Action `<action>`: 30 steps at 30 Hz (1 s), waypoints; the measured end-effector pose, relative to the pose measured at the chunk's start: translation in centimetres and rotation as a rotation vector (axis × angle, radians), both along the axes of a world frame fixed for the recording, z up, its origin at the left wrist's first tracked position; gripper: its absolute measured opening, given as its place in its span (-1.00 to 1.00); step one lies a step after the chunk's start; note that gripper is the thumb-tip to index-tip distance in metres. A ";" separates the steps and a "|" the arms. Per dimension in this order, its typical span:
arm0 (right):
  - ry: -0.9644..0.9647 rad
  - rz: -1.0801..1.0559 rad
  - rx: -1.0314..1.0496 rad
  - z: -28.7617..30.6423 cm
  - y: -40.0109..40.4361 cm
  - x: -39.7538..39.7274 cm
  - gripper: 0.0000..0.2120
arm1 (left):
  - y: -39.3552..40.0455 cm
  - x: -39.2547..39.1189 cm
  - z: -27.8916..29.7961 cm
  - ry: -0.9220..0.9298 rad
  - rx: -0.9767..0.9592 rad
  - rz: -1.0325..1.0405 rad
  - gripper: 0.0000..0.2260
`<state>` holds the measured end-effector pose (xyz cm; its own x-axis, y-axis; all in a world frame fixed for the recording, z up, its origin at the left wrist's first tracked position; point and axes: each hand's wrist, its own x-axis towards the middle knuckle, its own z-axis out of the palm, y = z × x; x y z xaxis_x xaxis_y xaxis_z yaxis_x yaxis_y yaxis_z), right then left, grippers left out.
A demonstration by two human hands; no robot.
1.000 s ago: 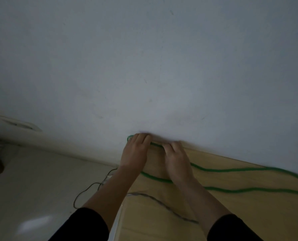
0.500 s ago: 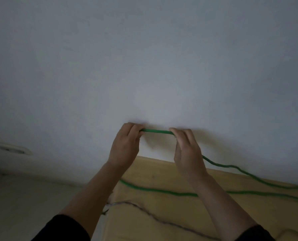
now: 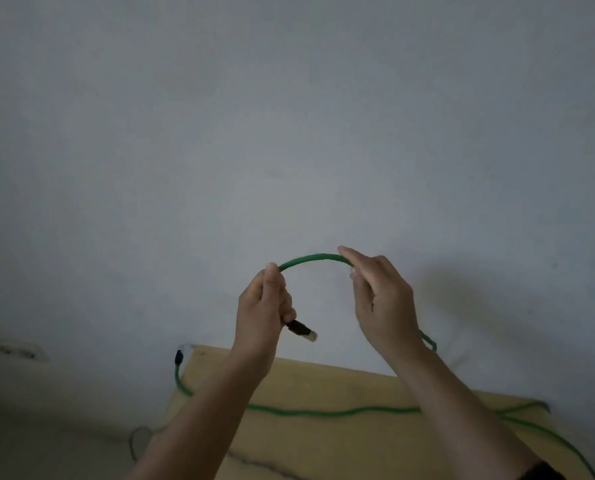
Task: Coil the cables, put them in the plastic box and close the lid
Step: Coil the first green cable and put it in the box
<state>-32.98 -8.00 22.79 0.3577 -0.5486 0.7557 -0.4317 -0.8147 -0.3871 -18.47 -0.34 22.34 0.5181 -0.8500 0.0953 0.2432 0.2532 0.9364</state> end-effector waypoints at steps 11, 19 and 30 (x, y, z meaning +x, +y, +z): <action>0.212 0.076 0.126 0.2 3.4 -5.6 -0.60 | -0.2 -2.2 7.9 0.566 -0.217 -0.186 -0.64; 0.117 -0.029 0.036 2.4 3.5 -5.1 -0.62 | 1.3 -4.5 8.5 0.268 -0.089 -0.577 -0.68; 0.212 0.069 0.177 2.2 5.8 -3.9 -0.69 | -0.2 -4.7 9.3 0.329 -0.358 -0.360 -0.68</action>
<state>-36.87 -2.20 24.98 0.5388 -0.6343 0.5544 -0.4643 -0.7727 -0.4328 -23.16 -0.58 31.64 0.2547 -0.9222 0.2909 0.6346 0.3864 0.6693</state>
